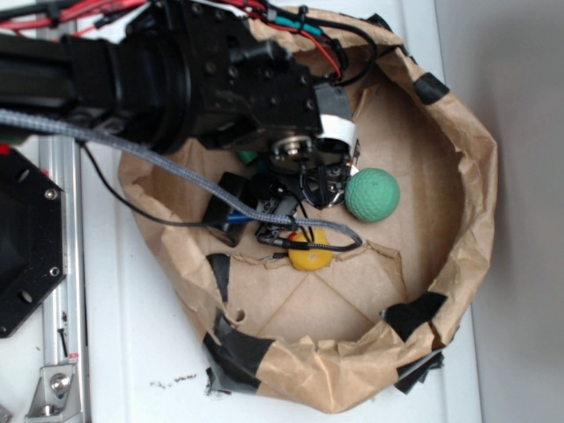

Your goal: Grab the blue ball.

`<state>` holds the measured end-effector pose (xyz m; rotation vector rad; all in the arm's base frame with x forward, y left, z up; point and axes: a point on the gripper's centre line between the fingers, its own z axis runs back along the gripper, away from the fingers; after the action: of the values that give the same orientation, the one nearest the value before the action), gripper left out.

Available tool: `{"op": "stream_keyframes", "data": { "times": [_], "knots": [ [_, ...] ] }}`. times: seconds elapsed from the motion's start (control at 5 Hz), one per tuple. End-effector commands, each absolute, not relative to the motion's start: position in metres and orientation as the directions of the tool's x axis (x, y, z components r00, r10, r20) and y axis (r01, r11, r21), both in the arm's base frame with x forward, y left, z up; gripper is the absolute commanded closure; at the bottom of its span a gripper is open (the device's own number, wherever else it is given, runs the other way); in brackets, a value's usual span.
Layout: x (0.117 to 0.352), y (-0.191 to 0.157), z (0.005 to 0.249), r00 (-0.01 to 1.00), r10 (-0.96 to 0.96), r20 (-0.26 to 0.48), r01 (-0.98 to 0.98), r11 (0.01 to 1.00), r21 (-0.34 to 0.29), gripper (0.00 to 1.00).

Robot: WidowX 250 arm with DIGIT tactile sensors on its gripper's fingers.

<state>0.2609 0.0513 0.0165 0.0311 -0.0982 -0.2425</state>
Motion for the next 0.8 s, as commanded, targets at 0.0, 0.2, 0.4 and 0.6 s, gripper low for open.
{"op": "stream_keyframes", "data": {
  "times": [0.0, 0.2, 0.4, 0.6],
  "knots": [
    [0.271, 0.035, 0.087, 0.96, -0.2, 0.196, 0.191, 0.98, 0.06, 1.0],
    [0.271, 0.024, 0.138, 0.962, -0.146, 0.232, 0.137, 0.989, 0.056, 1.0],
    [0.275, 0.016, 0.178, 0.971, -0.105, 0.217, 0.109, 0.994, -0.007, 1.0],
    [0.273, 0.013, 0.177, 0.981, 0.142, 0.133, -0.14, 0.99, -0.026, 1.0]
  ]
}}
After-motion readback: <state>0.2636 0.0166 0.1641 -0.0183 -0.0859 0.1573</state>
